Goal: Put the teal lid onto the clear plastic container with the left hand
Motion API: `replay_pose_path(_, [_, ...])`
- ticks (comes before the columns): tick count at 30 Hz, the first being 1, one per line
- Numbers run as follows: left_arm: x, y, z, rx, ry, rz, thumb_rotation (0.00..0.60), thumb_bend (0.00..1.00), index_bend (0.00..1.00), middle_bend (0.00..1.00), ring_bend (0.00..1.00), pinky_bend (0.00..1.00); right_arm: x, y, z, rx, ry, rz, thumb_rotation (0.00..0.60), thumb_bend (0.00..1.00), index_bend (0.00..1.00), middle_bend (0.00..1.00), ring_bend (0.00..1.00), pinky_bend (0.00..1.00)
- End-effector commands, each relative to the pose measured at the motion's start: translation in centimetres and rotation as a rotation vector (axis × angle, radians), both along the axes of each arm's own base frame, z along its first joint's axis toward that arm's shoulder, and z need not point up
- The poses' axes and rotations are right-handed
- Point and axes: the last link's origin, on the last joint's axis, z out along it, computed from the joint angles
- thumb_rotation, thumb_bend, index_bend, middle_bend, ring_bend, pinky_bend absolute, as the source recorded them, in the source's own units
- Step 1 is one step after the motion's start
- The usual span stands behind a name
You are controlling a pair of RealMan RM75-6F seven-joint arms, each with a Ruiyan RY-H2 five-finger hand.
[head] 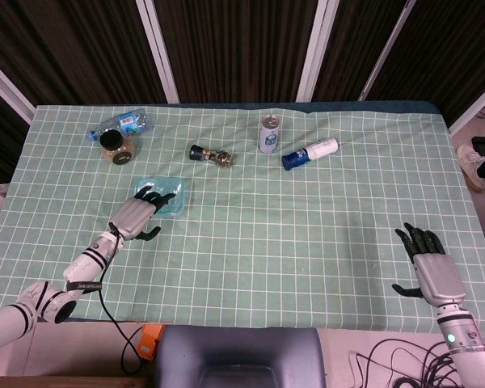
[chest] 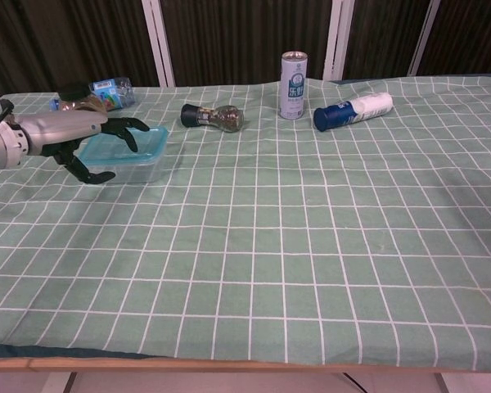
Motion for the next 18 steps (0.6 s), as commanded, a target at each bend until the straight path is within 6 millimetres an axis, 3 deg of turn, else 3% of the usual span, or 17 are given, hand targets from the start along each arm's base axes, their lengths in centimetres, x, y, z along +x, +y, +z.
replay_pose_path(1, [0.09,-0.1,-0.14,-0.007,0.003,-0.005,0.6,0.39,0.0,0.24,0.13,0.02,0.0,0.01,0.03,-0.002,-0.001,0.001,0.6,0.06,0.0,0.0,0.0,0.0])
replay_pose_path(18, [0.61,-0.04,-0.02,0.006,-0.031,-0.025,0.6,0.39,0.0,0.24,0.13,0.02,-0.02,0.05,0.02,-0.001,-0.001,0.001,0.6,0.06,0.0,0.0,0.0,0.0])
